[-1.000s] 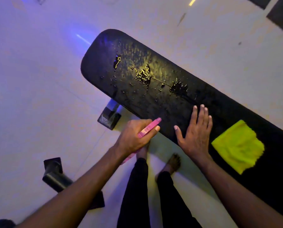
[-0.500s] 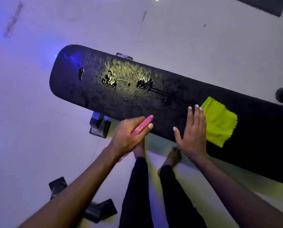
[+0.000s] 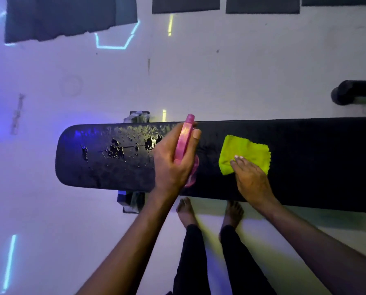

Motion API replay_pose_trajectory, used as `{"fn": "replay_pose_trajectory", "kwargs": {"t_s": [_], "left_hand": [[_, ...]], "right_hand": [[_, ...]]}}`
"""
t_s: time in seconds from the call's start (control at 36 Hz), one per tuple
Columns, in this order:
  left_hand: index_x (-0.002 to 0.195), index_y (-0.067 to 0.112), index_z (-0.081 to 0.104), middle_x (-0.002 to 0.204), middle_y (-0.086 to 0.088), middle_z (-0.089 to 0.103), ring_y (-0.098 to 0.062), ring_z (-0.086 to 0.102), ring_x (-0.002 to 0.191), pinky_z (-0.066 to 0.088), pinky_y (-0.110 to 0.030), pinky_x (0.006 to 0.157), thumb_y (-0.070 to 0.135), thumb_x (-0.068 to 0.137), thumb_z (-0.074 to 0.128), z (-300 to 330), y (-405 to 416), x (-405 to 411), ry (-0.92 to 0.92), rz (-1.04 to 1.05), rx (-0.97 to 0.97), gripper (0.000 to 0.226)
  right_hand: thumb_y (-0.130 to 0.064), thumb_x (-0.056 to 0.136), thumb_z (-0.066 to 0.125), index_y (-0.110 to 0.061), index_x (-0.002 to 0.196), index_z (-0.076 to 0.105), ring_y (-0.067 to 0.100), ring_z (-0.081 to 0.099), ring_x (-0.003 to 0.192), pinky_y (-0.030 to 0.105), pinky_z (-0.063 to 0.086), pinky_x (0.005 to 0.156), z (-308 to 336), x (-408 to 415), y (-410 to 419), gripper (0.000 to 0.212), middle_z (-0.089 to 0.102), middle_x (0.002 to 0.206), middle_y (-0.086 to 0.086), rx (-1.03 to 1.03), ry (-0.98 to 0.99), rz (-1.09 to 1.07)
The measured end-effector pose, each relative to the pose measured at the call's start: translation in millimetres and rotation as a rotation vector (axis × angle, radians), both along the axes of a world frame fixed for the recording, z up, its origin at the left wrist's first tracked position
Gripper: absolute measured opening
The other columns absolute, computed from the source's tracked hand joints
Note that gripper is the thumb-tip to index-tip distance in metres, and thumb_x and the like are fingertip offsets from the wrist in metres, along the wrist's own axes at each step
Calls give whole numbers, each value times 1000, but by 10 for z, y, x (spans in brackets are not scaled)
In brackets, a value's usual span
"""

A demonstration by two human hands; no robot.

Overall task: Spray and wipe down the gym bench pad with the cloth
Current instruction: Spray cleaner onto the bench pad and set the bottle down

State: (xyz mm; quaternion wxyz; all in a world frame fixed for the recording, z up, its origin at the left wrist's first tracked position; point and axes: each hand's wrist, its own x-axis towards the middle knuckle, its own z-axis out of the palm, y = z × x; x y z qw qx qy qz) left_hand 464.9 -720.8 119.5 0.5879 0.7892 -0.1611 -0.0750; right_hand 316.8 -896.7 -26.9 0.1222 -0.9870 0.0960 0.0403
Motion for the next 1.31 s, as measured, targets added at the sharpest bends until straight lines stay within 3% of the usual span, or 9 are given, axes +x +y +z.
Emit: {"fn": "replay_pose_trajectory", "kwargs": {"t_s": [0.25,0.44,0.53,0.64,0.86,0.94,1.06,1.17,1.31], "left_hand": [[117,2,68,104,-9,74,-24,72,91,58,-50,82,13,101,62,-101,-792,37,-32,1,3,20],[117,14,66,99,16,68,2,69,88,60,-29,82,22,101,62,-86,-1256,-66,-88,-10,6,18],[125,10,64,103,10,69,-8,71,91,61,-40,86,24,100,65,-170,-1253,-101,-80,-35,64,29],[136,9,58,94,-11,75,-11,71,82,61,-32,83,22,95,72,-205,-1221,-237,-120,-74,168,45],[146,16,42,111,23,63,-13,71,103,62,-37,89,42,85,79,-249,-1070,-326,-78,-201,313,76],[149,15,38,129,-2,68,-18,69,110,60,-44,91,52,82,76,-292,-966,-352,-3,-236,339,86],[157,9,25,154,-9,47,-21,49,141,46,-49,112,33,83,84,-361,-719,-480,91,-266,401,98],[161,8,11,163,-13,33,-22,33,151,34,-46,122,6,85,76,-354,-266,-678,231,-222,425,100],[154,8,37,160,-10,38,-21,34,150,28,-41,125,-5,83,74,-321,317,-765,285,-367,481,81]], "right_hand": [[13,79,71,3,111,76,42,76,75,47,62,56,326,-45,-267,34,79,100,22,256,-148,-325],[11,88,62,4,116,73,44,73,76,49,61,62,634,-217,-548,30,76,95,23,266,-254,-474],[7,91,62,2,118,73,42,73,78,46,61,65,699,-258,-590,30,76,96,21,267,-271,-497],[4,91,62,0,119,72,44,72,79,48,60,64,806,-358,-655,30,76,96,21,287,-247,-515],[-13,90,57,-4,113,74,37,71,73,27,46,64,984,-554,-618,30,77,91,17,355,-231,-545],[-16,91,56,-7,113,75,26,64,66,23,38,67,1046,-630,-558,31,76,86,14,444,-174,-560],[-13,91,61,-13,111,77,12,50,64,24,38,66,1128,-659,-433,26,70,75,7,557,-82,-534],[-15,90,62,-14,116,78,26,72,80,27,52,75,1215,-563,-181,30,81,101,9,657,-5,-477],[-23,88,56,-15,116,77,31,75,96,46,60,83,1273,-316,252,36,79,109,8,701,86,-299]]}}
